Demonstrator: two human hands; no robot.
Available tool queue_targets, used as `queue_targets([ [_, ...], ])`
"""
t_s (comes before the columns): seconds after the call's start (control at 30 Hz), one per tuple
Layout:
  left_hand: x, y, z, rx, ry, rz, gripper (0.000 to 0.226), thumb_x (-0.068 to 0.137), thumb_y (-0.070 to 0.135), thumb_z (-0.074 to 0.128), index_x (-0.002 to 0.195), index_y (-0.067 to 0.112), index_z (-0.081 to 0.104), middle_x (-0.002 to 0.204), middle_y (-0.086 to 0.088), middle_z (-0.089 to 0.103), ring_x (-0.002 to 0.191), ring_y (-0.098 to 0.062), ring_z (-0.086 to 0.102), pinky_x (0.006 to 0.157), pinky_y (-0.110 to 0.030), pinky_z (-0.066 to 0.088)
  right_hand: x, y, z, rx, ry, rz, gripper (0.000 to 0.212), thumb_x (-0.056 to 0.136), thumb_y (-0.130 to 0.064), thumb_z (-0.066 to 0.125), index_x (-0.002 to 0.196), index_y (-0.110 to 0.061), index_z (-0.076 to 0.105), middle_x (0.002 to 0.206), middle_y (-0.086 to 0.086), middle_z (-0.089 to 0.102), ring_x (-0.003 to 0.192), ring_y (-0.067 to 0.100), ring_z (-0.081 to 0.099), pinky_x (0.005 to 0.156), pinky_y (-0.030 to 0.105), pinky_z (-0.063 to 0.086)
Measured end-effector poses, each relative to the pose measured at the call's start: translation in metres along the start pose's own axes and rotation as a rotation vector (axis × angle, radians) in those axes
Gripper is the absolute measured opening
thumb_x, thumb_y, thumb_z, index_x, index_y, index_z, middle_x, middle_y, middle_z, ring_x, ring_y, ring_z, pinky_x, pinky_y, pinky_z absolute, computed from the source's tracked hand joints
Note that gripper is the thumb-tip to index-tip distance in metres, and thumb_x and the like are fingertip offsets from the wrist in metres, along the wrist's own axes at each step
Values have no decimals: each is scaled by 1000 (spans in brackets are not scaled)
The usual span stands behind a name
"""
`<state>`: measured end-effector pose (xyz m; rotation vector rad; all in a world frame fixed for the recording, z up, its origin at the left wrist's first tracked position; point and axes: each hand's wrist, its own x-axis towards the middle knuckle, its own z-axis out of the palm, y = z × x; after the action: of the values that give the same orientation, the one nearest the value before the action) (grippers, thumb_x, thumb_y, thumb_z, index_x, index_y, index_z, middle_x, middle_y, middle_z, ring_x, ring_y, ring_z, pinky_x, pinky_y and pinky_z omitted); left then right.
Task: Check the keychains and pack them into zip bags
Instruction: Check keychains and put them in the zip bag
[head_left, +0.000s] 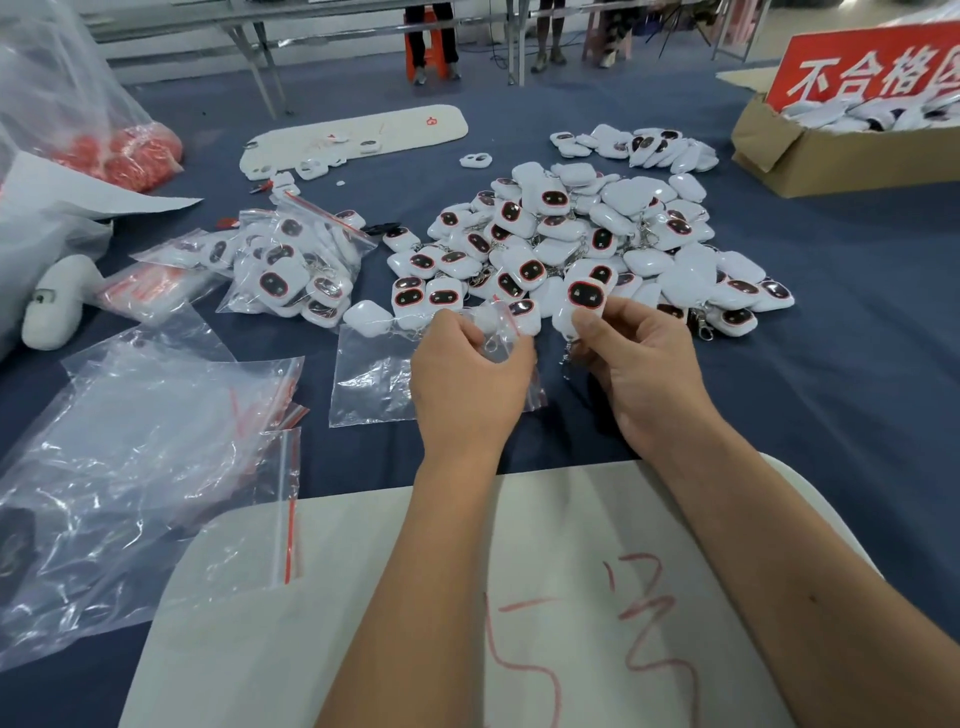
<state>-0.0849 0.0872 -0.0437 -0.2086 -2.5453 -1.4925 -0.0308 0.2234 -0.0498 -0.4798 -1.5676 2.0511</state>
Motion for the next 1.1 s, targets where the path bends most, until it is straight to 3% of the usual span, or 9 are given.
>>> queue_targets([
  [0.17,2,-2,-4,-100,-14,3,18,81,19,69,70,12,58,61,6,57,56,-8,48,57,-18,39,-8,-4,7,-66,-138,-54,21,111,-16,50,107,2,59,86,12,78,75,22,74,72,29,60],
  [0.33,1,-1,-6,-190,-20,-15,21,83,13,68,65,8,59,56,4,54,50,-7,42,51,-14,37,-21,-6,10,-412,-289,-125,10,106,-16,59,114,-18,54,68,2,70,51,11,54,51,21,45],
  [0.43,1,1,-10,-277,60,-77,4,83,14,71,80,14,69,62,2,63,54,-6,53,56,-15,44,-24,-7,14,-583,-295,-207,3,101,-20,69,102,-20,66,61,-1,68,55,9,60,59,29,49],
  [0.53,2,2,-16,-322,118,-39,11,81,10,72,89,17,68,59,4,61,57,-9,58,63,-21,50,-24,-2,15,-641,-298,-267,4,98,-22,72,97,-19,73,61,7,65,59,21,59,66,39,51],
  [0.7,-4,8,-21,-252,53,171,10,80,6,71,84,14,66,54,-3,58,52,-15,55,58,-20,47,-26,1,11,-494,-265,-335,11,95,-10,76,97,-18,69,76,-2,73,64,9,65,64,25,51],
  [0.8,-5,8,-21,-248,48,213,8,83,6,70,81,13,67,52,-1,57,52,-15,54,57,-23,47,-26,0,9,-490,-388,-367,24,98,2,65,107,-18,74,85,-5,75,67,7,66,68,23,51],
  [0.93,-5,10,-25,-269,190,246,11,84,7,70,74,11,67,50,5,53,49,-10,49,54,-20,42,-29,-1,14,-624,-580,-264,35,103,1,55,104,-26,78,68,4,63,48,12,48,52,28,43],
  [1.03,-5,11,-26,-211,375,207,17,84,8,70,68,11,63,47,8,46,48,-13,46,51,-13,33,-34,-5,15,-506,-282,-415,23,104,-17,62,92,-18,80,64,3,67,48,18,47,48,29,38],
  [1.1,-5,11,-26,-217,422,170,20,84,6,68,67,11,61,47,10,43,49,-11,46,51,-10,33,-31,-7,11,-515,-24,-507,36,107,-29,55,84,-12,76,64,9,64,58,30,54,55,38,42],
])
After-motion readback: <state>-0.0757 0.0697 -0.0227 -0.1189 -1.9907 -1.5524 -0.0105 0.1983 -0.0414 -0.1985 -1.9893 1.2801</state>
